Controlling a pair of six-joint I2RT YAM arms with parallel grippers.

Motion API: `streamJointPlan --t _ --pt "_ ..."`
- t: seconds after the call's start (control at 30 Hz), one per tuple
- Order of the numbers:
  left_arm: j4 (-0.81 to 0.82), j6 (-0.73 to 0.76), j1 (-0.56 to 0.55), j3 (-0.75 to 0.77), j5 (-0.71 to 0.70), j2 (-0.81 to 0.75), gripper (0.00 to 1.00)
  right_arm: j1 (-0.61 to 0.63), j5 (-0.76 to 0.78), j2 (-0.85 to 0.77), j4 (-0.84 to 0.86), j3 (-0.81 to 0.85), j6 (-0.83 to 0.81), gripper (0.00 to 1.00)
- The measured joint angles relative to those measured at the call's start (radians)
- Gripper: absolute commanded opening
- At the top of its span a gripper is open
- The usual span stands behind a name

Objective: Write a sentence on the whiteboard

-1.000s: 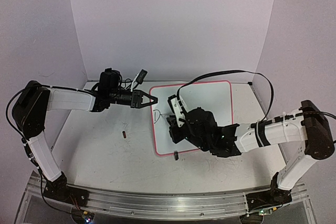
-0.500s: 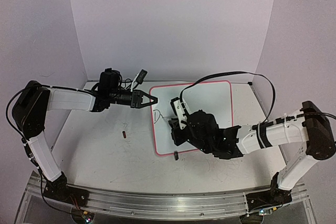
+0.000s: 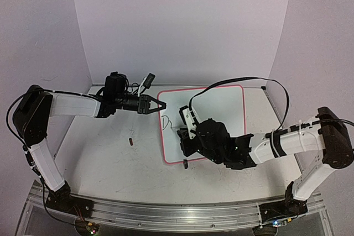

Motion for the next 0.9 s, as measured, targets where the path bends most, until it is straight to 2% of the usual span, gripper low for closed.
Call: streamJointPlan --t 0.9 --pt "0.0 0.0 0.0 0.0 0.0 0.0 0.0 0.002 0.051 0.013 0.0 0.032 -0.026 0.0"
